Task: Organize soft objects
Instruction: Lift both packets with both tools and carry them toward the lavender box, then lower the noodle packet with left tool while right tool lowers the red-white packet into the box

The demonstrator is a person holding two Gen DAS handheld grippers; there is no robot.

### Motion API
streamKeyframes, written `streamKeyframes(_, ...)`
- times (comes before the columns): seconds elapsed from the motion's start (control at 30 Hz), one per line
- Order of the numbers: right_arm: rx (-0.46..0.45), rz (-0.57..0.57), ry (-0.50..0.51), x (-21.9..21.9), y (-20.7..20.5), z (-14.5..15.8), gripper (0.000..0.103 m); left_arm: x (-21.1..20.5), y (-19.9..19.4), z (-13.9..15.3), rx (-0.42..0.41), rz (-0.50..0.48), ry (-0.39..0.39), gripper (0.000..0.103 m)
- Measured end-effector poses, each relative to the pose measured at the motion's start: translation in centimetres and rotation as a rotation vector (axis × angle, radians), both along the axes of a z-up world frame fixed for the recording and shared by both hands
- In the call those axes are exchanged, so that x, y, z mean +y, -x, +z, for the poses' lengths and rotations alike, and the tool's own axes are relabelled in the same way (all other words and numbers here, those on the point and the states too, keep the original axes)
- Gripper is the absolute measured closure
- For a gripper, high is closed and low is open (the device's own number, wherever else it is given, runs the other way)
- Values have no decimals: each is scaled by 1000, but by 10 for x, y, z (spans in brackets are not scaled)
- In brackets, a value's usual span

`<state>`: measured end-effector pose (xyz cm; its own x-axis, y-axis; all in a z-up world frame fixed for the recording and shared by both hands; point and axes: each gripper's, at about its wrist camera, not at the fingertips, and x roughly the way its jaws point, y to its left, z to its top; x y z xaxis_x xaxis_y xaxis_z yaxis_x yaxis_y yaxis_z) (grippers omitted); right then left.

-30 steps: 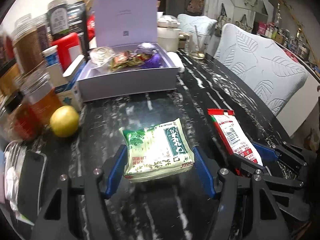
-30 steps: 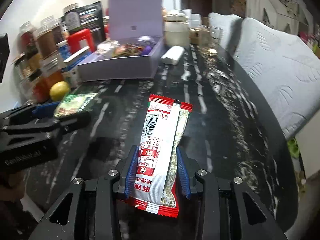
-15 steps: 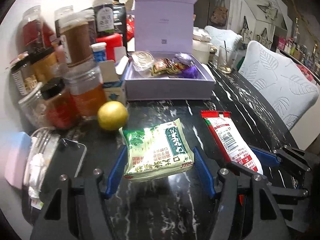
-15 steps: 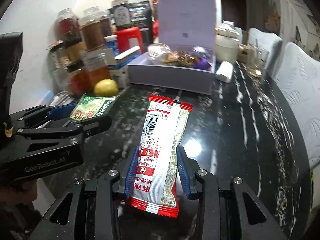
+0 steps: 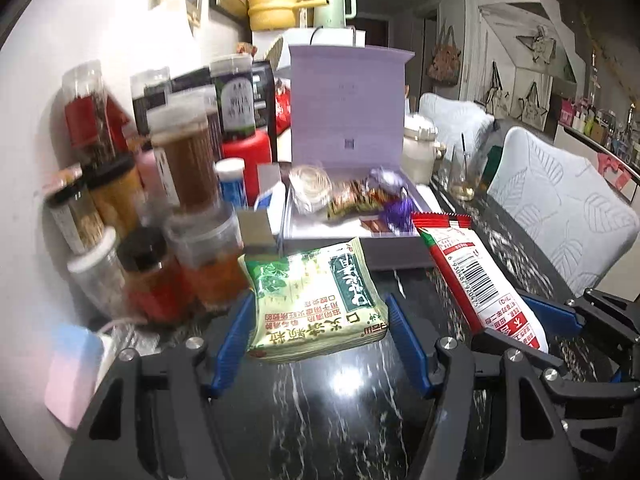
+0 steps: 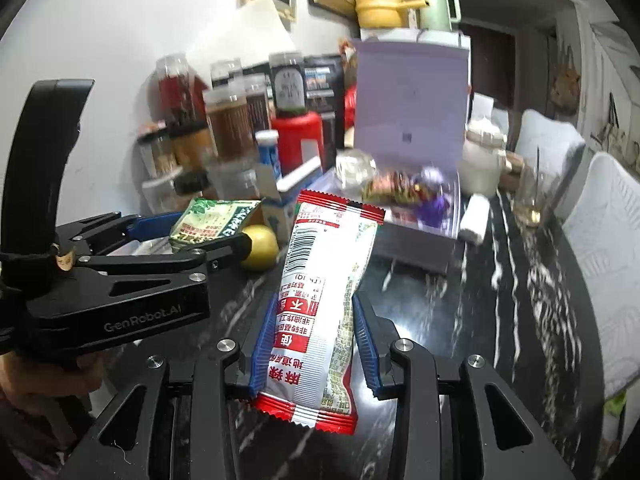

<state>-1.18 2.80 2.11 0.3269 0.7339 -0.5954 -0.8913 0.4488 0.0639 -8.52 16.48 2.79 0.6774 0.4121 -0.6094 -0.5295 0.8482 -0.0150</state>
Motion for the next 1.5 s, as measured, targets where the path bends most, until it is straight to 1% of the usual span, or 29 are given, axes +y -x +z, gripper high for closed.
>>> streamKeyframes(0.2, -31, 11, -52, 8, -9, 25, 66, 10, -14, 22, -39, -17, -37, 38)
streamKeyframes(0.43, -74, -5, -95, 15, -27, 49, 66, 18, -35, 46, -87, -47, -75, 37)
streamKeyframes(0.73, -129, -23, -141, 26, -57, 77, 66, 33, -73, 73, -144, -75, -122, 37)
streamKeyframes(0.97, -163, -37, -165, 39, -89, 94, 66, 54, -114, 87, -183, -80, -130, 37)
streamKeyframes(1.1, -194, -50, -167, 52, -112, 102, 66, 68, -138, 92, -193, -73, -140, 37)
streamKeyframes(1.23, -198, -55, -169, 66, -136, 102, 66, 80, -162, 91, -194, -60, -155, 37)
streamKeyframes(1.33, -193, -59, -171, 76, -152, 100, 66, 93, -181, 87, -191, -50, -154, 37)
streamKeyframes(1.5, -179, -64, -176, 91, -178, 92, 66, 111, -211, 71, -165, -27, -145, 37)
